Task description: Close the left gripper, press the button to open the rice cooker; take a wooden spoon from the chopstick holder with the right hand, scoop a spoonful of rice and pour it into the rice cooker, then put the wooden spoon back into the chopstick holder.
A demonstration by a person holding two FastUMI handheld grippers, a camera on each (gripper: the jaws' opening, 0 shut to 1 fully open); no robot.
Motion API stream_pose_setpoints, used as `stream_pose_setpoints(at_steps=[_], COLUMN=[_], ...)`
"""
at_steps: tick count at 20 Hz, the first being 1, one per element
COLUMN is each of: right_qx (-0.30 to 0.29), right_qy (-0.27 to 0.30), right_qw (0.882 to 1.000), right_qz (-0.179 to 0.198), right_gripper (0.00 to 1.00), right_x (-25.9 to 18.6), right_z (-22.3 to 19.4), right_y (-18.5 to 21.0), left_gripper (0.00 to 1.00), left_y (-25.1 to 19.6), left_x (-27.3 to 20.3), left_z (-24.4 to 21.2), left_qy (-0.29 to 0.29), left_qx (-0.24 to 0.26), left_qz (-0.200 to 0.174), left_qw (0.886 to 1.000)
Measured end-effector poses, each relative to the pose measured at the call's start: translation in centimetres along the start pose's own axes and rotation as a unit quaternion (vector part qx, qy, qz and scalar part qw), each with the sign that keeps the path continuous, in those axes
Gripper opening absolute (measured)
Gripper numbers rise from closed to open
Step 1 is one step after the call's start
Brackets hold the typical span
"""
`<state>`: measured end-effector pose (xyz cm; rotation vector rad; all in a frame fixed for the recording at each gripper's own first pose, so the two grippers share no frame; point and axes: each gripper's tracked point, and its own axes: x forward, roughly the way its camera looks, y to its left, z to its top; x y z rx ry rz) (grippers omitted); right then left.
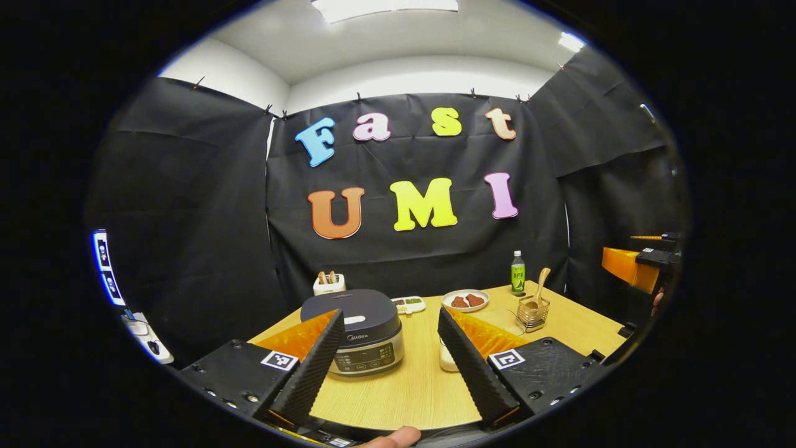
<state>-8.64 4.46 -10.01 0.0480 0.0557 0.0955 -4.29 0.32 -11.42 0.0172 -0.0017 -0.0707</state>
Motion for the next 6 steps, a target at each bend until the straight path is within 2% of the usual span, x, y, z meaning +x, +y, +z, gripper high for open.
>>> stream_pose_setpoints(at_steps=[6], right_qx=[-0.014], right_qy=[-0.015], right_qw=[1.0], right_qz=[0.013], right_gripper=[1.0], right_x=[-1.3], right_z=[1.4], right_y=[1.7], left_gripper=[0.96], left_y=[2.3], left_x=[-0.1], left_z=[0.1], left_qy=[-0.005], left_qx=[-0.022], left_qz=[0.031], left_qw=[0.999])
